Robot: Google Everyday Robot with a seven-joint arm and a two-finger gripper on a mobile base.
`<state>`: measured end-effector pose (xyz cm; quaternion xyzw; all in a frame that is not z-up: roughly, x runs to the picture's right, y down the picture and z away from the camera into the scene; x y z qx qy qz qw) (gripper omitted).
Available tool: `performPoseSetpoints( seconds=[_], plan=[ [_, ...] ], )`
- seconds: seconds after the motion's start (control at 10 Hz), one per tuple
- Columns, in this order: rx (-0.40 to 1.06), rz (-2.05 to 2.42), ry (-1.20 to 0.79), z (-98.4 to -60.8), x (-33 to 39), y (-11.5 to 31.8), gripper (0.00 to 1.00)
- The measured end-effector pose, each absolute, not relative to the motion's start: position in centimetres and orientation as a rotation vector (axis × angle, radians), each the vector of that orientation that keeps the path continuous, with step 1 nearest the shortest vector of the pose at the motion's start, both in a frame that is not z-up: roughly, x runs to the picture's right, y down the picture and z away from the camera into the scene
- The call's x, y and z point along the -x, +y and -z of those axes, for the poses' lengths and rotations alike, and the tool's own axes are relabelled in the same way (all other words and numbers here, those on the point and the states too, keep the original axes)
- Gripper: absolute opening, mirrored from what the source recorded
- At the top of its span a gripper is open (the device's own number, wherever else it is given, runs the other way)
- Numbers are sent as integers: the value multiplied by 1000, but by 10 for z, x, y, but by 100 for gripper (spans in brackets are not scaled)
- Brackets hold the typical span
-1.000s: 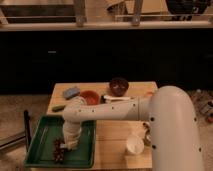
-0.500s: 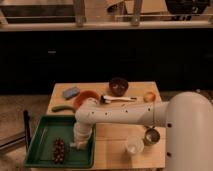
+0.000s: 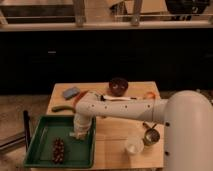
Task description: Wipe tray with towel
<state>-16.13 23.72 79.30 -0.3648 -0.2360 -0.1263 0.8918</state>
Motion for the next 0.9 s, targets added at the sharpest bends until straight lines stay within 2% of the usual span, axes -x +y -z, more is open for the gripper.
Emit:
performPoseSetpoints(
  seconds=[0.4, 0.9],
  plan=[
    [773, 312, -518, -799, 194, 237, 0],
    [805, 461, -577, -773, 211, 267, 0]
  ],
)
